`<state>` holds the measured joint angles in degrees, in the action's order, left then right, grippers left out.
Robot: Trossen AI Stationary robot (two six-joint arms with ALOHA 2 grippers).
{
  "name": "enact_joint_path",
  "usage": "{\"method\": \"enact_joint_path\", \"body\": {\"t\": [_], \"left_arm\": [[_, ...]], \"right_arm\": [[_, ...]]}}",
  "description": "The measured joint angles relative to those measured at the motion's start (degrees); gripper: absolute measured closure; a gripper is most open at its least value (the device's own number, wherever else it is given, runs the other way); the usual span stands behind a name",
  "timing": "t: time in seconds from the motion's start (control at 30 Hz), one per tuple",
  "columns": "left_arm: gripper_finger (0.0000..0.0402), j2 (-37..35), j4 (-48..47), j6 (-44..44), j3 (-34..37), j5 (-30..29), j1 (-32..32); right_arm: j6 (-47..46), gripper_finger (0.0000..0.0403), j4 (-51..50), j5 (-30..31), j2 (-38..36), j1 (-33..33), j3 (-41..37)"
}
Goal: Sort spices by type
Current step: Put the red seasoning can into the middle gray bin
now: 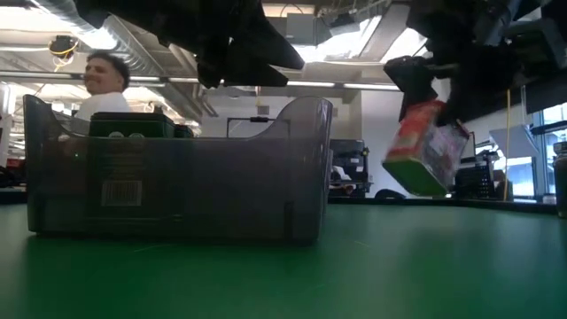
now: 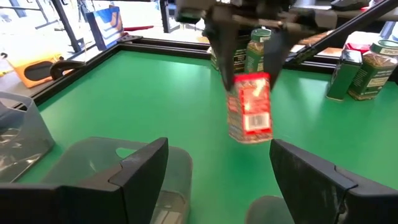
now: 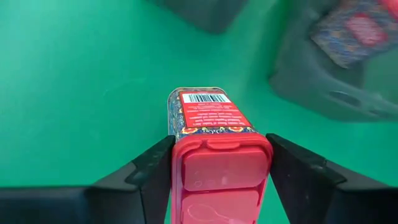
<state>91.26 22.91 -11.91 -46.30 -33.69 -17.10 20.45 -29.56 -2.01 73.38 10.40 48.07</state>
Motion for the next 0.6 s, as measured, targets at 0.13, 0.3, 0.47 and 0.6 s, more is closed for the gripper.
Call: {"method": "enact_joint_path", "body": {"t": [0.13,0.3,0.47,0.6], "left_arm": [[0.0121,0.0,0.02,-0.01,0.0,0.0,0.0],[0.0121,0.0,0.06,-0.03,0.0,0.0,0.0],[0.0121,0.0,0.08,-0.08,0.0,0.01,0.0],[0.0121,0.0,0.51,-0.57,0.0,0.02,0.0]], "right_arm": [[3.54,0.0174,0.36,2.82,4.19,2.33,-0.01],[3.76,0.0144,4.05,5.82,7.06,4.03,0.03],[0.88,0.0105,8.26,4.36,7.19,4.23,-0.02],[-1.64,0.0086,3.74,6.01,6.59,4.32,1.7]]}}
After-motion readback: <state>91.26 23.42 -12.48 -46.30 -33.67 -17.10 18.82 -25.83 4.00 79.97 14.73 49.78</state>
